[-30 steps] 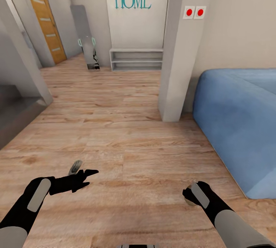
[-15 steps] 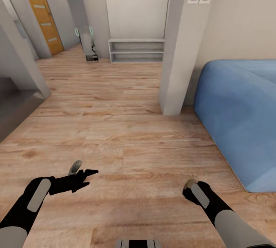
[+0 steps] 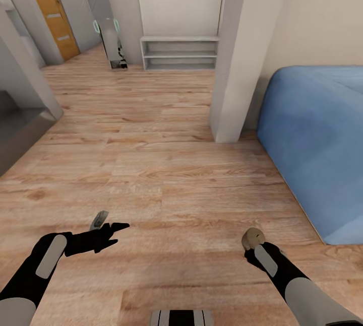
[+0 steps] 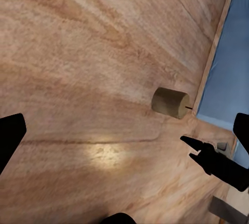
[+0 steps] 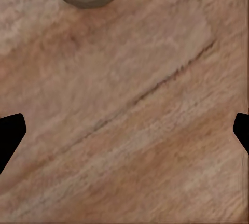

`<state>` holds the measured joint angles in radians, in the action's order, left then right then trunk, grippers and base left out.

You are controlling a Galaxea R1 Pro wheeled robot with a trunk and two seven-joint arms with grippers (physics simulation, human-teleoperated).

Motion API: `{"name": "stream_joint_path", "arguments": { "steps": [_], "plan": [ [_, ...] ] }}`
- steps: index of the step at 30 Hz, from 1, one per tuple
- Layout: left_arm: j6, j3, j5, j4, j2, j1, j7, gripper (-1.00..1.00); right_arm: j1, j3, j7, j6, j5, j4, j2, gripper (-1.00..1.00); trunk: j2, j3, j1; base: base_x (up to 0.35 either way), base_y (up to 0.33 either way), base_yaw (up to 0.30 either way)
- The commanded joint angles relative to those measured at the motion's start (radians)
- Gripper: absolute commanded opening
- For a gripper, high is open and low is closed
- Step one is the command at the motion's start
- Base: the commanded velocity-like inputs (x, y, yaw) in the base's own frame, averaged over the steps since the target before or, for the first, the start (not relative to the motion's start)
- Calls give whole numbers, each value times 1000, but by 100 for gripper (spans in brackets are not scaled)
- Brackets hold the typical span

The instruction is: Place each of the two pumpkins and all three candles from the living room inside a cabinet in the living room (use any cabinet), then make sure every cabinet is closed, and position the cauldron so it is next to a table in the living room.

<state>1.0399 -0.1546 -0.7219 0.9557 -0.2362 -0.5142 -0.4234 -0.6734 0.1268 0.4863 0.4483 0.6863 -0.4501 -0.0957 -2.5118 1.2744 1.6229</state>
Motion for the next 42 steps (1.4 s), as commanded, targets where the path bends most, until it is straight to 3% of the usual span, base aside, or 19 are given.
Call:
{"name": "stream_joint_path", "arguments": {
  "steps": [1, 10, 42],
  "plan": [
    [0, 0, -1, 0, 0, 0, 0, 100, 0, 0, 0, -3, 0, 3, 0, 100, 0, 0, 0, 0, 0, 0],
    [0, 0, -1, 0, 0, 0, 0, 100, 0, 1, 0, -23, -2, 10, 0, 100, 0, 0, 0, 5, 0, 0],
    [-2, 5, 8, 0, 6, 0, 2, 100, 0, 7, -6, -23, -4, 10, 2, 100, 0, 0, 0, 147, -16, 0]
  ]
}}
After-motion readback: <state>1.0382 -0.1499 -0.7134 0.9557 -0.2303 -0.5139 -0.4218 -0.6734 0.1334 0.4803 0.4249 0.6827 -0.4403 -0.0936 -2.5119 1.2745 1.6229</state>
